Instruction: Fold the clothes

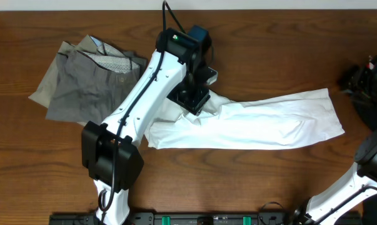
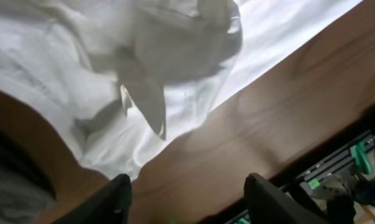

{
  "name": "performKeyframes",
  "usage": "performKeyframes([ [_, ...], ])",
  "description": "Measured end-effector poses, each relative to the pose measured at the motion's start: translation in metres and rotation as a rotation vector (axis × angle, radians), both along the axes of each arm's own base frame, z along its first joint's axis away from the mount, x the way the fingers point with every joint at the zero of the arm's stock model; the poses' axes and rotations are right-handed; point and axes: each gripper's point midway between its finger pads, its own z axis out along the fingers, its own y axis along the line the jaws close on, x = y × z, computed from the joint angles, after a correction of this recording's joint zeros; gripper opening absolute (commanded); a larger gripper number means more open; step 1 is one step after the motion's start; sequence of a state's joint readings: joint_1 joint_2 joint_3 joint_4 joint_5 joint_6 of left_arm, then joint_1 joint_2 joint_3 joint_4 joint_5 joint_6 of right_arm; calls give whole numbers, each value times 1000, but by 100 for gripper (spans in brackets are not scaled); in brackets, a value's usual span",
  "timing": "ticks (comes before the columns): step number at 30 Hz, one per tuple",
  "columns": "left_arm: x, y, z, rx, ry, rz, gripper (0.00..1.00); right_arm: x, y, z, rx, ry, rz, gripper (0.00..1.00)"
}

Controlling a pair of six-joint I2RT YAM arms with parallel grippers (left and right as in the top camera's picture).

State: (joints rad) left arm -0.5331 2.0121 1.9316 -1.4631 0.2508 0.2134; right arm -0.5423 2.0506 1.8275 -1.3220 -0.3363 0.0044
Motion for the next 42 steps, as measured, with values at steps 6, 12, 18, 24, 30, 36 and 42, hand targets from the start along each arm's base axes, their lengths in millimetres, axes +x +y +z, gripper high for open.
performKeyframes([
  [6,-19,11,-37,58,93,28,56,7,15,0,6,-9,39,54],
  [12,-24,14,-39,79,113,84,52,9,16,0,2,-13,44,55],
  [18,-13,33,-6,140,-36,271,54,9,15,-1,0,-13,44,55],
  [24,9,50,11,92,-123,560,60,9,15,-1,-1,-12,44,55],
  [30,6,50,-47,61,-12,747,77,8,15,-1,0,-10,44,55],
  [36,11,38,-80,-45,54,866,83,9,15,-1,-1,-11,44,55],
  [42,18,28,-94,-107,62,935,75,9,15,-1,-1,-12,44,54],
])
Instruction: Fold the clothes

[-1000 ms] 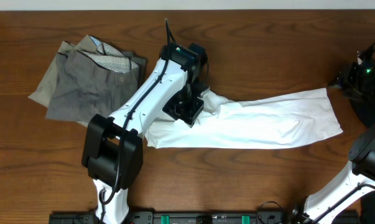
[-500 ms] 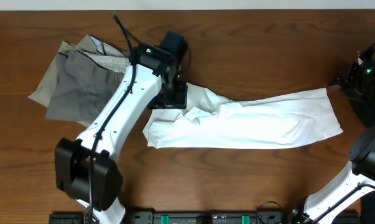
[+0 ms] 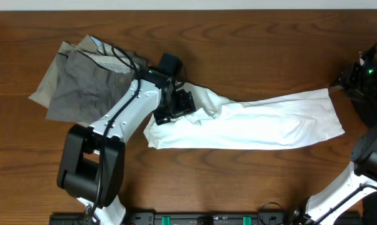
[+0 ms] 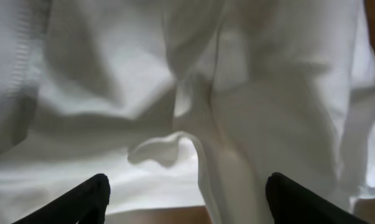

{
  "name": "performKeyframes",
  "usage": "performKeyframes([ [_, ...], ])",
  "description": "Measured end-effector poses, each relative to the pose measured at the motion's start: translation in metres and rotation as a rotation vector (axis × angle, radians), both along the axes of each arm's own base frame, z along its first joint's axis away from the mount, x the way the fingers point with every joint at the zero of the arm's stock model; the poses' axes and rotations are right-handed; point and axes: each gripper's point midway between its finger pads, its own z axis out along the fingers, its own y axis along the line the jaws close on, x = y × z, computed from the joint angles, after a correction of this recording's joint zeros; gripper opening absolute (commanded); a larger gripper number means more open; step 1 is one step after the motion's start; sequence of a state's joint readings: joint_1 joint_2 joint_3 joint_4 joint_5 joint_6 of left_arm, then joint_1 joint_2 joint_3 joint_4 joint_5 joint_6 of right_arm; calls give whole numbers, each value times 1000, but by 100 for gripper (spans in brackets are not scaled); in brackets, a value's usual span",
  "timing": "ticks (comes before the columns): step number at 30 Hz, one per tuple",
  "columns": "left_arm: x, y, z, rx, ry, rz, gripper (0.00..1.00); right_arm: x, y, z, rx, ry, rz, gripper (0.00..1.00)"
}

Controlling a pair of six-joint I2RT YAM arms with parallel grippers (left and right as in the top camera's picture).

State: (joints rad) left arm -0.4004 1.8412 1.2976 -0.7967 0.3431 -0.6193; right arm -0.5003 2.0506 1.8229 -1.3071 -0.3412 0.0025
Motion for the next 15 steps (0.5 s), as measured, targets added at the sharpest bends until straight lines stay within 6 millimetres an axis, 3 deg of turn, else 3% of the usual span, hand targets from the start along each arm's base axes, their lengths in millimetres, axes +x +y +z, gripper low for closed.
performKeyframes([
  [4,3,-3,-8,-13,5,20,54,1,0,0,-2,-5,0,54],
  [9,17,-17,-3,-81,-45,23,6,1,-1,0,-2,-6,0,53],
  [15,31,-30,15,-142,-112,-40,6,1,0,0,-1,-6,0,53],
])
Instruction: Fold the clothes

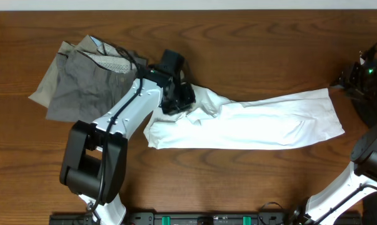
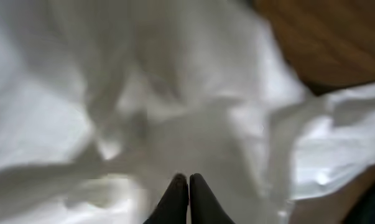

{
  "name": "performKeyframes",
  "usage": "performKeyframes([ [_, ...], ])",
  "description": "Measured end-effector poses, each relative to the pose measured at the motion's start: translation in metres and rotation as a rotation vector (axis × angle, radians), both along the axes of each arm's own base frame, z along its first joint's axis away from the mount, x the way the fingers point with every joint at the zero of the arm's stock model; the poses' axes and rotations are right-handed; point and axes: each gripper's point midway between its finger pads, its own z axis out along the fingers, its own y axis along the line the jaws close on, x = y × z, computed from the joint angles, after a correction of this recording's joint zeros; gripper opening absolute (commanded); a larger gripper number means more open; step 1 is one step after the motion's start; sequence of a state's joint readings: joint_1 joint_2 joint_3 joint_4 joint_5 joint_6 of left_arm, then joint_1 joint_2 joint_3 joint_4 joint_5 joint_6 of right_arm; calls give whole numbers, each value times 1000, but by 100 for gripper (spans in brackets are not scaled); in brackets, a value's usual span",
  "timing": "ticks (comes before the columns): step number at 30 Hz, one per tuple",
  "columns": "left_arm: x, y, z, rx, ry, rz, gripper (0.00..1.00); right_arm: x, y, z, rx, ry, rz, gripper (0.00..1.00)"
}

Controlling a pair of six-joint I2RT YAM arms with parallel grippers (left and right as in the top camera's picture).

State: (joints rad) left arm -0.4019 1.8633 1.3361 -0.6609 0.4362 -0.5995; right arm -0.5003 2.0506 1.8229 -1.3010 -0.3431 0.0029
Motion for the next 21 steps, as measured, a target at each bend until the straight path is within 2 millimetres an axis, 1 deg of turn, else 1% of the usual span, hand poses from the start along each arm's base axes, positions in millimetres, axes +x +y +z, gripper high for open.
performKeyframes([
  [5,27,-15,39,-36,-151,-106,6,-1,0,0,2,2,0,53],
  [7,27,-20,46,-32,-184,-157,6,-1,0,0,2,2,0,53],
  [8,22,-21,45,-19,-172,-176,10,-1,0,0,2,2,0,53],
  [9,10,-19,41,16,-137,-197,14,0,0,0,2,2,0,53],
  [11,-14,-9,30,106,-48,-206,17,-1,0,0,2,3,0,52],
  [12,-26,-3,24,155,-2,-200,22,-1,0,0,2,2,0,52],
  [14,-37,8,18,227,46,-169,30,-1,0,0,2,2,0,52],
  [16,-36,18,12,267,67,-107,34,-1,0,0,2,2,0,52],
  [17,-35,23,10,278,76,-72,43,-1,0,0,2,3,0,52],
  [18,-32,31,7,289,87,-21,49,-1,0,0,2,2,0,52],
  [21,-24,46,2,291,109,87,59,-1,0,0,2,2,0,52],
])
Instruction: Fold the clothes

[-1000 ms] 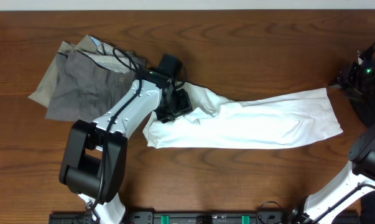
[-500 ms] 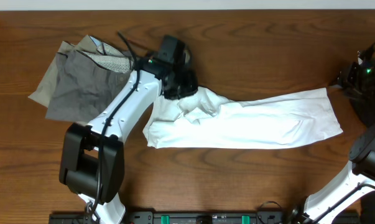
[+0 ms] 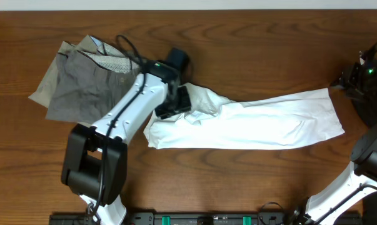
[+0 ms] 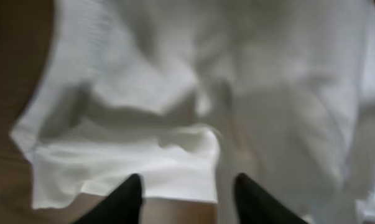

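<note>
A white garment (image 3: 251, 125) lies stretched across the middle of the table, bunched and wrinkled at its left end (image 4: 193, 118). My left gripper (image 3: 173, 105) hovers over that bunched end, open, its two dark fingertips (image 4: 128, 193) apart with nothing between them. A grey garment (image 3: 82, 81) lies crumpled at the far left. My right arm (image 3: 366, 75) stays at the table's right edge; its gripper does not show.
Brown wooden table (image 3: 269, 56) all round. A dark rail (image 3: 213, 219) runs along the front edge between the arm bases. The right arm's lower link (image 3: 351, 187) stands at the front right corner.
My left gripper was shut on the bunched left end of the white garment; now it is open just above the same spot. The cloth lies much as before.
At first my left gripper stood open over the white garment's upper left part. It was then lower and further left, open close over the folds. Then it was shut in the cloth. Now it is open again over the bunched end.
</note>
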{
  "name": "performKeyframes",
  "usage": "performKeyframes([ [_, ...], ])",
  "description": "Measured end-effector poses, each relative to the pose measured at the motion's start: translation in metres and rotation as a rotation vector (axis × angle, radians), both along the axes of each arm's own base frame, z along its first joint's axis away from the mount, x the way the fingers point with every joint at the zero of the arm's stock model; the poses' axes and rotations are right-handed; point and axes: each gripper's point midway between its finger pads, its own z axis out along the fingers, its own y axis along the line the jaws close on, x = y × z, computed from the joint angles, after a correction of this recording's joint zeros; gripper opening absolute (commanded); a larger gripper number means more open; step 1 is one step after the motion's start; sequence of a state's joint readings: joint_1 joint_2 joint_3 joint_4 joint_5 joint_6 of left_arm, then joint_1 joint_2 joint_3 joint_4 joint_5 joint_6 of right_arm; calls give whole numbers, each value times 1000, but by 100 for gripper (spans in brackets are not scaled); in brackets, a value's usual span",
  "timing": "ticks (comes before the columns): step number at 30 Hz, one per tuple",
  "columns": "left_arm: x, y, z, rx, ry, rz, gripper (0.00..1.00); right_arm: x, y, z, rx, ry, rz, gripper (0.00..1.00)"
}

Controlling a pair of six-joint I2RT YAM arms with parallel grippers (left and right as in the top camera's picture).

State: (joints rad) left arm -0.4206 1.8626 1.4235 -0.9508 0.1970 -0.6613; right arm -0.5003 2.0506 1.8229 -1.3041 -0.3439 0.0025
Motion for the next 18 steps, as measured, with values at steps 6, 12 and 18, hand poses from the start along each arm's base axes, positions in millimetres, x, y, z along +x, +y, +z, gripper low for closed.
performKeyframes([
  [6,3,0,-6,-48,16,92,66,0,0,0,-1,-1,0,52],
  [12,-2,-6,-26,-94,37,164,61,1,0,0,-2,-2,0,52],
  [18,-9,-8,-47,-133,55,227,32,1,0,0,0,-3,0,52],
])
